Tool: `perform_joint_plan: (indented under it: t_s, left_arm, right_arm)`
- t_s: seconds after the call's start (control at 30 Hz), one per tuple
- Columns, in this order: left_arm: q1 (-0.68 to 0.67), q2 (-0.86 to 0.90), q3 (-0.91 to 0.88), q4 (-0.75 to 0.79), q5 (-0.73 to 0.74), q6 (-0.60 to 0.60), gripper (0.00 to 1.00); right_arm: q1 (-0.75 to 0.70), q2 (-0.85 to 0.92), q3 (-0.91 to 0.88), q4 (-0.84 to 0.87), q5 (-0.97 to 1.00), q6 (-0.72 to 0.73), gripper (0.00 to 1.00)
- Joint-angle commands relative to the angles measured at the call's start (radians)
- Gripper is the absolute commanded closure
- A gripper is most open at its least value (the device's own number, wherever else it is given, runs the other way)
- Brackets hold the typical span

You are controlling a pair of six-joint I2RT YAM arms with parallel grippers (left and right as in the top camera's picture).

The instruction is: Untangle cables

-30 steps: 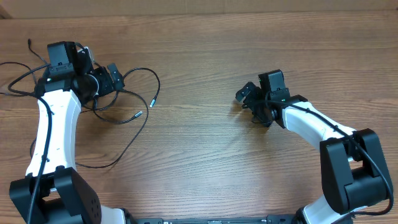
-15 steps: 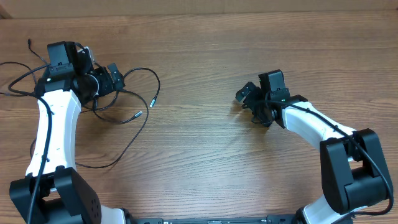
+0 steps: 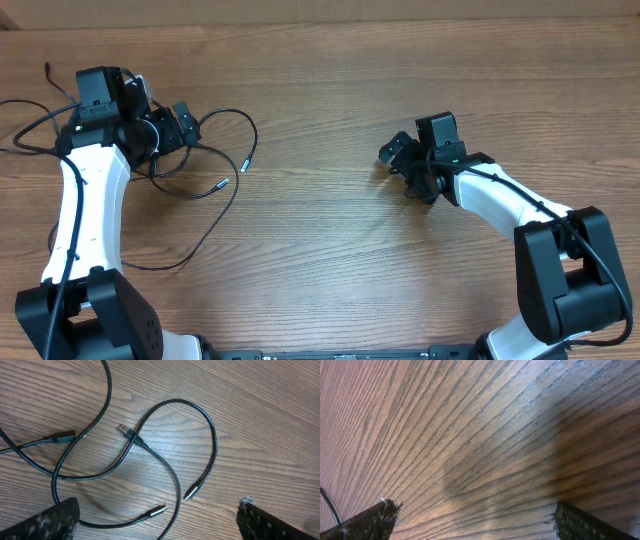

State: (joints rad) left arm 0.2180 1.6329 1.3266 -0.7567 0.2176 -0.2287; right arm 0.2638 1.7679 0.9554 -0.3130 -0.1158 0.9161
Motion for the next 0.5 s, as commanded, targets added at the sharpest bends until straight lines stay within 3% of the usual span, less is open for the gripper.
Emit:
perform_joint_plan:
  t_s: [0.0,0.47]
  left_arm:
    - [0.002,-0.015,0.002,-0.002,0.018,0.023,0.00]
    - [-0.094,-0.125,0.002,-0.002,0.011,0.023,0.00]
  right_arm:
    - [0.002,-0.005,0.002,-0.002,0.006,0.001,0.00]
    - [0.002,-0.005,0.002,0.002,0.006,0.001,0.00]
